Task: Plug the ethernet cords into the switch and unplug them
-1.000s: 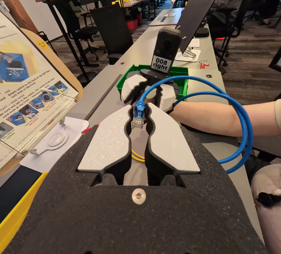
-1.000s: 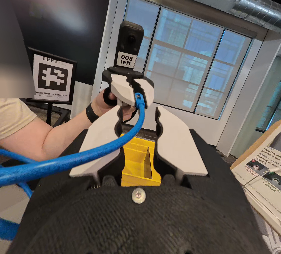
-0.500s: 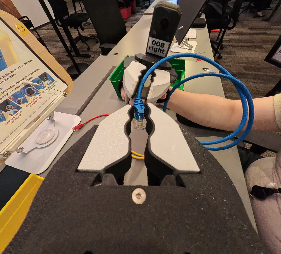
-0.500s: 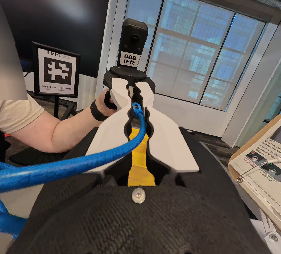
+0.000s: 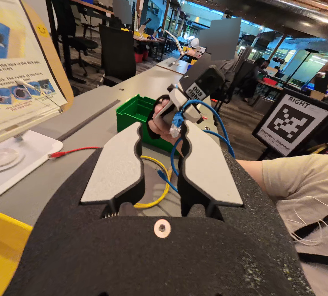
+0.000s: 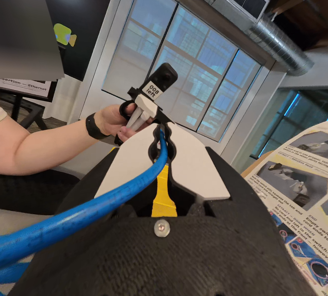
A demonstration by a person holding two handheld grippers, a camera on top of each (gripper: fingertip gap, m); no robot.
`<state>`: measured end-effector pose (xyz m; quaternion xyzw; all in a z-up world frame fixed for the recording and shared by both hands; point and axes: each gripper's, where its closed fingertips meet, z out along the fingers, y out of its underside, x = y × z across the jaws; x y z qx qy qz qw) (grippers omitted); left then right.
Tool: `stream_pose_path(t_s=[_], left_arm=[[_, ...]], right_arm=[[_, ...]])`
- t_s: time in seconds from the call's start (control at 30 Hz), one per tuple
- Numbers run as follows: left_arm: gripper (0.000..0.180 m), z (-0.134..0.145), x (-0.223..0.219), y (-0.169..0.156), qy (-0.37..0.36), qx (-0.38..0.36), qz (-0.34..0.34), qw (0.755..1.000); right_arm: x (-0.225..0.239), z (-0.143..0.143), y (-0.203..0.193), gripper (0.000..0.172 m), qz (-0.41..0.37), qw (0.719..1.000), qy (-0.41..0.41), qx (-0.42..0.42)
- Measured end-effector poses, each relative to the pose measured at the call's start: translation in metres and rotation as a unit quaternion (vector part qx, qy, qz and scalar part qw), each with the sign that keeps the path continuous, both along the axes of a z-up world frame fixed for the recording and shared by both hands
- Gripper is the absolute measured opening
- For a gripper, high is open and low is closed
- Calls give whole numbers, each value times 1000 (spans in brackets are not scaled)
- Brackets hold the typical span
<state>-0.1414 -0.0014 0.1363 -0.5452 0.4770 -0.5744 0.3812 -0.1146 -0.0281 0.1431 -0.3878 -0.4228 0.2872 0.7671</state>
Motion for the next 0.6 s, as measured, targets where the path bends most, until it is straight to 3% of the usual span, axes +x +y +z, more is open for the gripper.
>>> stream_pose_path(t_s=[0.2, 0.43, 0.6], left_arm=[[33, -13, 13, -23, 20, -18, -74, 997], [42, -28, 19, -18, 38, -6, -72, 997], [16, -22, 23, -28, -1, 12, -104, 995]], right_arm=[[3, 6, -3, 2, -7, 1000, 10, 10], [5, 11, -8, 2, 8, 1000, 22, 7], [9, 14, -8, 2, 8, 999, 33, 5]])
